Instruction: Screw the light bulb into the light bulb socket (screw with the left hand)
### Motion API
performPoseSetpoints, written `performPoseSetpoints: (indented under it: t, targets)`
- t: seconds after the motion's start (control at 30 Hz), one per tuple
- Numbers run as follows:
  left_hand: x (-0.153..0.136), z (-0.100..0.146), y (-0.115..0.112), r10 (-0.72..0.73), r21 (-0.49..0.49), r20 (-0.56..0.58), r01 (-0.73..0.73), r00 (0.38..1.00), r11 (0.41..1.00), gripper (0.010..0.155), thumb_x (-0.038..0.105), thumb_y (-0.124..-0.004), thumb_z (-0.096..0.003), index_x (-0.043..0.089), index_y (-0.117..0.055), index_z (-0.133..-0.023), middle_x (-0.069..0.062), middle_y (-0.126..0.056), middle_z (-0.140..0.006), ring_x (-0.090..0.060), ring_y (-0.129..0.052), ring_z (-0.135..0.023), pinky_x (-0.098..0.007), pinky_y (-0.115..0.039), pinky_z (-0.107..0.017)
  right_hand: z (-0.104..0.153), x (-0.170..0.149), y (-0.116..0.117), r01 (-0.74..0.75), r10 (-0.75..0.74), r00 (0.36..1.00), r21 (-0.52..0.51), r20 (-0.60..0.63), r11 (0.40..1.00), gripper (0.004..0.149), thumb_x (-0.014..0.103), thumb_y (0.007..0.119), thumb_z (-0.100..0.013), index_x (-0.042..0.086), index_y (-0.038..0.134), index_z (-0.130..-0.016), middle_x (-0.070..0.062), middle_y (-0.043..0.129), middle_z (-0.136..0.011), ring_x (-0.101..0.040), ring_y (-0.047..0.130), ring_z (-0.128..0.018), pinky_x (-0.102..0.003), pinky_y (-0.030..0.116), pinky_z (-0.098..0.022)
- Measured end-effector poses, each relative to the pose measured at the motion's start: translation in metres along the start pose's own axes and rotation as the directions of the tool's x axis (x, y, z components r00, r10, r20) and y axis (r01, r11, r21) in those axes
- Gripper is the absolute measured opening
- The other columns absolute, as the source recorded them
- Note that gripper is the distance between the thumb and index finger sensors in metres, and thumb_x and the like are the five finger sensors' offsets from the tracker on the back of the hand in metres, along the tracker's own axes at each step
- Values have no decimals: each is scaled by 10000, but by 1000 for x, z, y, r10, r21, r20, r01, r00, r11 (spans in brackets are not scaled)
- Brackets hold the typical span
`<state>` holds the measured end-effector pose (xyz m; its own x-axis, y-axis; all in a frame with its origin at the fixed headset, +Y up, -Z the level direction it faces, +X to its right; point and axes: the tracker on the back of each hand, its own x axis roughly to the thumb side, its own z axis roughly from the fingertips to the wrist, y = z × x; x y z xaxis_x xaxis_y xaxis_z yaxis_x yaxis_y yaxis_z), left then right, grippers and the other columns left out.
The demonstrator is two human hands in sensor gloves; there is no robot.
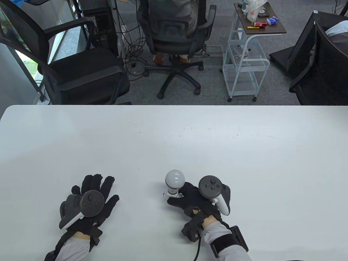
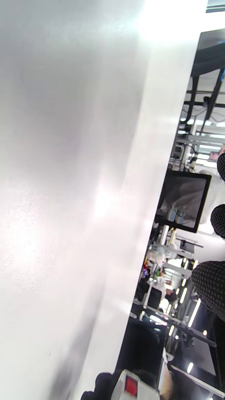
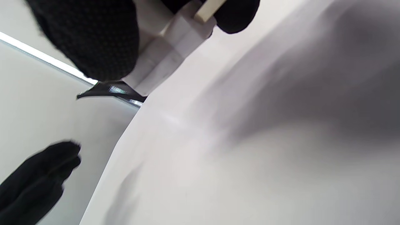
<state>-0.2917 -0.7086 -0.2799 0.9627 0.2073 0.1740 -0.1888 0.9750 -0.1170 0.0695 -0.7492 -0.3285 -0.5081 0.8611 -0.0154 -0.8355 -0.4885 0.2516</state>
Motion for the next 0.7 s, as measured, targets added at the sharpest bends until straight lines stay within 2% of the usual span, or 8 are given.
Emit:
performPoseSetpoints:
  t: [0.13,0.23,0.33,0.43,0.5,0.7]
  targets:
    - [4,-2,-5,3,-30,12,-2,1000,1000,735,542,-612,-647,197,-325,-1229,-320,-287,-1215,-573,-223,-1085,-868,-235,-634,-40,4,-11,37,-48,989,-79,-142,996,656,307,922,-451,129,609,-999,-162,628,-1015,-466,594,-930,-731,347,-683]
    - [4,-5,-12,3,-69,15,-2,1000,998,738,545,-609,-648,198,-317,-1230,-321,-282,-1214,-573,-216,-1085,-868,-229,-632,-66,6,-15,44,-68,978,-124,-197,991,657,306,911,-456,123,596,-1003,-168,617,-1018,-469,590,-929,-729,346,-682]
    - [3,-10,-19,18,-110,16,-17,1000,994,739,549,-605,-650,199,-311,-1231,-323,-280,-1214,-574,-214,-1084,-868,-228,-629,-99,5,-16,44,-85,956,-150,-279,988,660,311,891,-468,116,572,-1012,-179,596,-1024,-491,556,-932,-745,290,-671]
    - [4,-12,-20,27,-121,18,-25,999,992,742,553,-599,-652,202,-299,-1233,-321,-270,-1216,-573,-202,-1084,-867,-218,-631,-119,0,-13,65,-123,941,-186,-316,980,660,308,881,-481,121,553,-1023,-182,578,-1034,-506,500,-936,-706,184,-670]
    - [7,-12,-19,21,-125,28,-17,999,992,744,556,-597,-653,206,-291,-1233,-322,-268,-1217,-572,-197,-1086,-866,-214,-632,-130,-4,-11,36,-112,937,-228,-330,973,659,308,881,-480,139,549,-1025,-160,569,-1043,-465,476,-946,-676,130,-663]
    - [16,-8,-12,18,-88,73,-12,997,996,744,559,-596,-652,207,-293,-1233,-322,-271,-1218,-572,-200,-1086,-867,-214,-631,-147,-15,-10,-18,-83,887,-214,-454,977,657,326,865,-520,287,476,-1049,14,424,-1118,-287,303,-1019,-570,-33,-685]
